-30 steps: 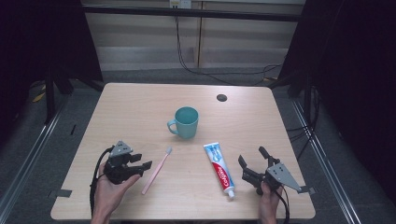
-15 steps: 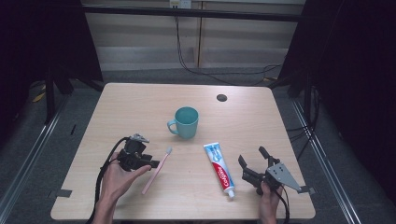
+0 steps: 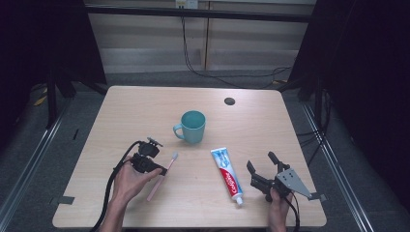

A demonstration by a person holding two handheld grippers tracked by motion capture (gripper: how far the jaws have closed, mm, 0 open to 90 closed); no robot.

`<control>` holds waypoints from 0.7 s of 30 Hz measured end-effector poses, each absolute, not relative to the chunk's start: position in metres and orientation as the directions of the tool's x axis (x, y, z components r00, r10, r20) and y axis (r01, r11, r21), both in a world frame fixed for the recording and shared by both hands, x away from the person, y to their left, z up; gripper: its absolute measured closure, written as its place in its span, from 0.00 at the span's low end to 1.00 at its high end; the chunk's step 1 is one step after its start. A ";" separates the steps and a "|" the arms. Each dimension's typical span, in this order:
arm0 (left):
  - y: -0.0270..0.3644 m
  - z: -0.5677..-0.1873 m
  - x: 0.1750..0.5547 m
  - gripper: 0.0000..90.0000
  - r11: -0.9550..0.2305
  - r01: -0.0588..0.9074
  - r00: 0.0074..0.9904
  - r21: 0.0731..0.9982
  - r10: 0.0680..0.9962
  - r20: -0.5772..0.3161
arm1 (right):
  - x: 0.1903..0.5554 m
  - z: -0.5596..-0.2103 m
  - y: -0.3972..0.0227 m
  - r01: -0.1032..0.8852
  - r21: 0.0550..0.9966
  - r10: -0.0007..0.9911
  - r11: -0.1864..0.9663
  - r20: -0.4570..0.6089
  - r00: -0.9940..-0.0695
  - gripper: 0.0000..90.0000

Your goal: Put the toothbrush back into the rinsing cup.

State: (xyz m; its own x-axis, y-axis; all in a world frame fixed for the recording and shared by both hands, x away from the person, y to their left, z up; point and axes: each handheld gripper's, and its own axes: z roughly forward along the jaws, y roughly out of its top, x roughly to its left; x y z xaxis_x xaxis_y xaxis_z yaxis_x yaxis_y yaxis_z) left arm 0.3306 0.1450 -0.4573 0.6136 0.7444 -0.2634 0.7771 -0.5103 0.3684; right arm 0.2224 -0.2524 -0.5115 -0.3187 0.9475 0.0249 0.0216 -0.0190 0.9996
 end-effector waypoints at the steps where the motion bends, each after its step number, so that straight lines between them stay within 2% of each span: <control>1: 0.144 -0.457 0.331 0.87 -0.506 0.781 0.607 0.366 0.752 -0.256 | 0.222 -0.512 -0.253 0.021 1.000 0.948 -0.019 0.024 -0.319 0.16; 8: 0.136 -0.461 0.337 0.89 -0.542 0.786 0.609 0.297 0.760 -0.225 | 0.222 -0.512 -0.252 0.021 1.000 0.948 -0.019 0.024 -0.318 0.16; 14: 0.131 -0.465 0.341 0.85 -0.562 0.786 0.615 0.257 0.752 -0.237 | 0.222 -0.512 -0.252 0.020 1.000 0.948 -0.018 0.024 -0.317 0.16; 21: 0.123 -0.468 0.341 0.83 -0.589 0.777 0.629 0.223 0.749 -0.210 | 0.222 -0.512 -0.252 0.020 1.000 0.948 -0.018 0.024 -0.318 0.16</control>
State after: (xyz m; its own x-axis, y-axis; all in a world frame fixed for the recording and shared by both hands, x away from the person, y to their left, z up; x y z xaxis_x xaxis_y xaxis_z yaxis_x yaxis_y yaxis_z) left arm 0.3406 0.1230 -0.4675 0.6286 0.7488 -0.2101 0.7765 -0.5891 0.2235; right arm 0.2223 -0.2525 -0.5116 -0.3176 0.9479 0.0238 0.0202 -0.0183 0.9996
